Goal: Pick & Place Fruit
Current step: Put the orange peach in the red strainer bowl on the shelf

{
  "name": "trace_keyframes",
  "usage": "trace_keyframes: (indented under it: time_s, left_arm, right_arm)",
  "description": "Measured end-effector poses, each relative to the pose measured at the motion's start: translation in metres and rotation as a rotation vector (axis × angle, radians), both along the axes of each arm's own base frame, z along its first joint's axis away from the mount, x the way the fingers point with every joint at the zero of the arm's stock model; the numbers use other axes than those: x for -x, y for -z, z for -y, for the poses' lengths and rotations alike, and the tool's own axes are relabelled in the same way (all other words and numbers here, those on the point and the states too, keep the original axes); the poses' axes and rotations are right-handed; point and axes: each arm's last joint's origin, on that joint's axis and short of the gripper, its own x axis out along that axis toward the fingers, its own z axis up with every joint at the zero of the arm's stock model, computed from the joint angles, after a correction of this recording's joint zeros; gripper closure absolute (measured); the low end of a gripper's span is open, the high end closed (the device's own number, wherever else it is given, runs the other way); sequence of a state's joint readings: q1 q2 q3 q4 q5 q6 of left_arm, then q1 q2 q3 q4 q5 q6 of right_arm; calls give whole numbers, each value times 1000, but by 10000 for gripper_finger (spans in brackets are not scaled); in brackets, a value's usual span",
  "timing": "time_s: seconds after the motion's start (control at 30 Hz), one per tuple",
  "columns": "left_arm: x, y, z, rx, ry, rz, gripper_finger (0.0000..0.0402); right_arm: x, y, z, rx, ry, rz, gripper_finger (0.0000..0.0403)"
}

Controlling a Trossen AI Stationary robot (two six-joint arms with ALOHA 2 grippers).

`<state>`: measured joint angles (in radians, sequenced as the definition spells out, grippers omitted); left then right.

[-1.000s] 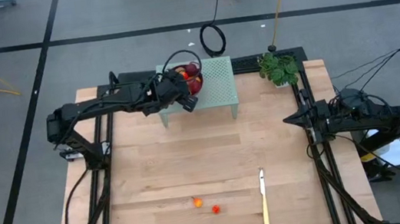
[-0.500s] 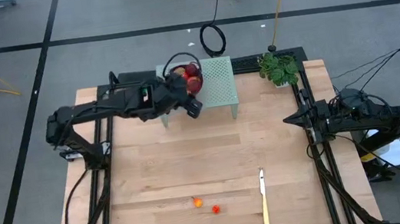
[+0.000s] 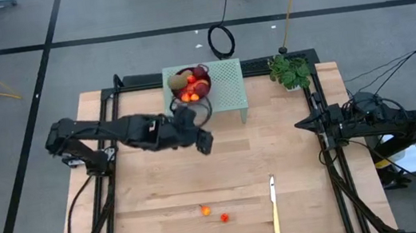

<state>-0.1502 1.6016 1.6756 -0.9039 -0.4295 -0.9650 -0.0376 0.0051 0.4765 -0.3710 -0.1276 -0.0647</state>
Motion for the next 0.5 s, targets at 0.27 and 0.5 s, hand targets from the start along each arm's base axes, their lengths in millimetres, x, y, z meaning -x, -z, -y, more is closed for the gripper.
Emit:
trace_keyframes:
  time_s: [0.27, 0.5]
  left_arm:
    - [-1, 14, 57, 122, 52, -2, 183]
    - [-5, 47, 109, 275, 15, -73, 183]
  right_arm:
    - [0, 0, 0, 0, 0, 0, 403]
    - [0, 0, 0, 0, -1, 1, 403]
